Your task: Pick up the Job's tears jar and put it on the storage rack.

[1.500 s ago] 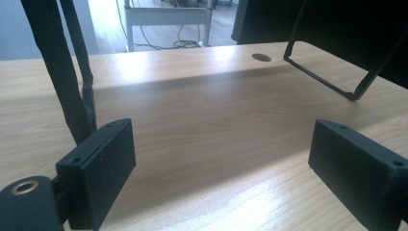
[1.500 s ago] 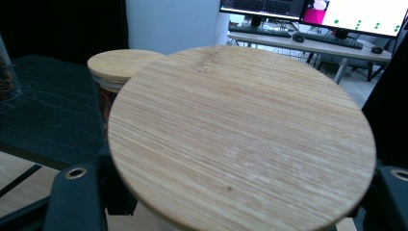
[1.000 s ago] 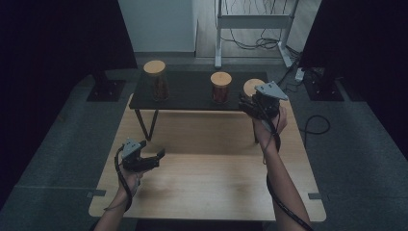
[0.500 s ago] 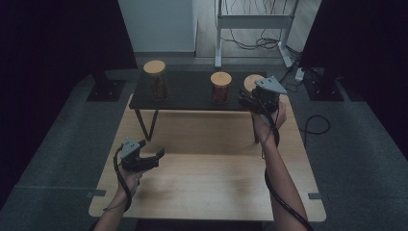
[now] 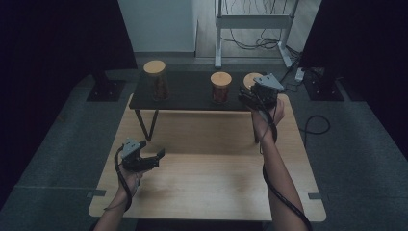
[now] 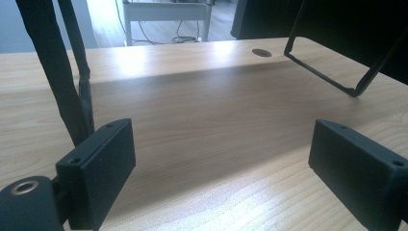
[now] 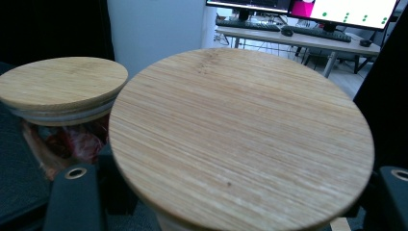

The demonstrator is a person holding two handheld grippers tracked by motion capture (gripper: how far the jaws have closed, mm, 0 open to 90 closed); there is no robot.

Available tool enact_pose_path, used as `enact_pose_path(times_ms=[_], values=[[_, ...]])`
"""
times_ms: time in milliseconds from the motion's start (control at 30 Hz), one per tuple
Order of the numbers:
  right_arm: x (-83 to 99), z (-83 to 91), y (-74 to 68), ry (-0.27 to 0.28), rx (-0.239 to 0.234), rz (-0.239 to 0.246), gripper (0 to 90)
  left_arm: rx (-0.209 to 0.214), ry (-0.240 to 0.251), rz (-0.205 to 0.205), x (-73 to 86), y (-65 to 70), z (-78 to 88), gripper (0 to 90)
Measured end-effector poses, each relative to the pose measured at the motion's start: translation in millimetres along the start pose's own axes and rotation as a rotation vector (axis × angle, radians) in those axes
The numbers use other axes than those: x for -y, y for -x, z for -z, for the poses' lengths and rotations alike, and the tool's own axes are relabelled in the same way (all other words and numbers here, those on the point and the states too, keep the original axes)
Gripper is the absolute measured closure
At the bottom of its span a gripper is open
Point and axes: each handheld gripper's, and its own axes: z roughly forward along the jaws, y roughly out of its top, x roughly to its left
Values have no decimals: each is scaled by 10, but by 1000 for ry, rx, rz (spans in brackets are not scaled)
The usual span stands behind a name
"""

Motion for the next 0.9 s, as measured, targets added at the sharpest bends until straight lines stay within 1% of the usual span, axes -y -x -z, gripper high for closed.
enact_pose_path(times_ms=[567, 767, 900], values=[[-28, -138, -32, 4, 21, -1, 252, 0, 0, -3, -4, 0, 6, 86], [-19, -194, -35, -2, 23, -4, 252, 0, 2, -4, -3, 3, 10, 86], [-1, -225, -40, -3, 33, -9, 252, 0, -2, -4, -2, -1, 1, 86]])
